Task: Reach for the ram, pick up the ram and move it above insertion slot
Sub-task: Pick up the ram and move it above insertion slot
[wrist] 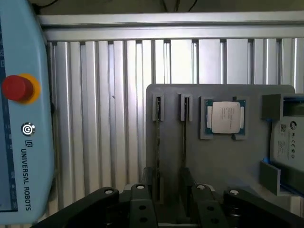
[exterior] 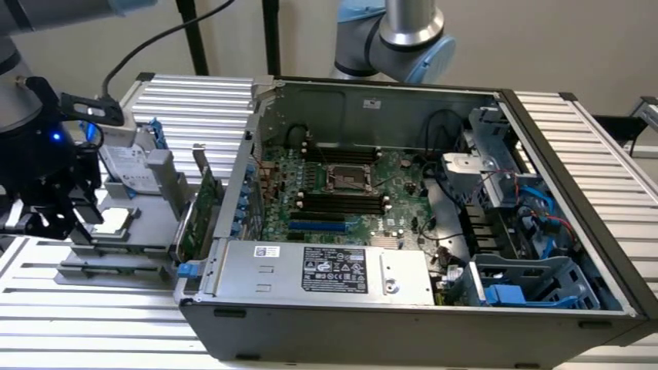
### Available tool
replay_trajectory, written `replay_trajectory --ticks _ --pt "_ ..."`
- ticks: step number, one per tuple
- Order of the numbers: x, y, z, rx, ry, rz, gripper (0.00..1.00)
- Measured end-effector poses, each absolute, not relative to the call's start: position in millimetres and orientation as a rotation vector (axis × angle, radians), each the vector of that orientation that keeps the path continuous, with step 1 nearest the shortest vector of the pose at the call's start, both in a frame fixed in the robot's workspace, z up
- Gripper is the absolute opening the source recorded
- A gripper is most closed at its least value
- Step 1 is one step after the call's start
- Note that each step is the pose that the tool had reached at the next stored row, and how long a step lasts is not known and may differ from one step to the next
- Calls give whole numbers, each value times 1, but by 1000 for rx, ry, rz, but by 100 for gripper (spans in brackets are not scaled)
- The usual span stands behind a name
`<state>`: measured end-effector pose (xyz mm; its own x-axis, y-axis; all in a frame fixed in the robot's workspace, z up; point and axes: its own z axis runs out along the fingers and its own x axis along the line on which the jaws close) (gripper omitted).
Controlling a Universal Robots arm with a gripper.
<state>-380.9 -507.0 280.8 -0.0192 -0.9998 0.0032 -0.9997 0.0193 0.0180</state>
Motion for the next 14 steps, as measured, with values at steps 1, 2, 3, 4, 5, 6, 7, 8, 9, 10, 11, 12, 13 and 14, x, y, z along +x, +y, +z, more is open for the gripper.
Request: replay_trajectory --ticks 1,2,3,4,5,6,7,8,9,10,11,12,13,14 --pt "-381 -507 279 2193 -2228 -17 36" --pt "-381 -507 277 2195 -2227 -16 36" --pt "-381 -507 275 2195 -2226 -16 36" --pt "-381 -507 273 2195 -2226 -16 36" --pt "-381 -507 272 2195 -2226 -16 36" --pt "-381 -507 270 2195 -2226 -16 36" --pt "-381 -508 268 2195 -2226 -16 36" --pt "-381 -508 266 2193 -2229 -16 36" --pt "-381 -508 264 2189 -2233 -16 36" --pt "-381 -509 263 2184 -2238 -16 36" --pt "-381 -509 261 2179 -2243 -16 36" --pt "-381 -510 259 2173 -2249 -15 36" --pt "-381 -510 257 2168 -2254 -15 36" --pt "-381 -510 255 2165 -2258 -15 36"
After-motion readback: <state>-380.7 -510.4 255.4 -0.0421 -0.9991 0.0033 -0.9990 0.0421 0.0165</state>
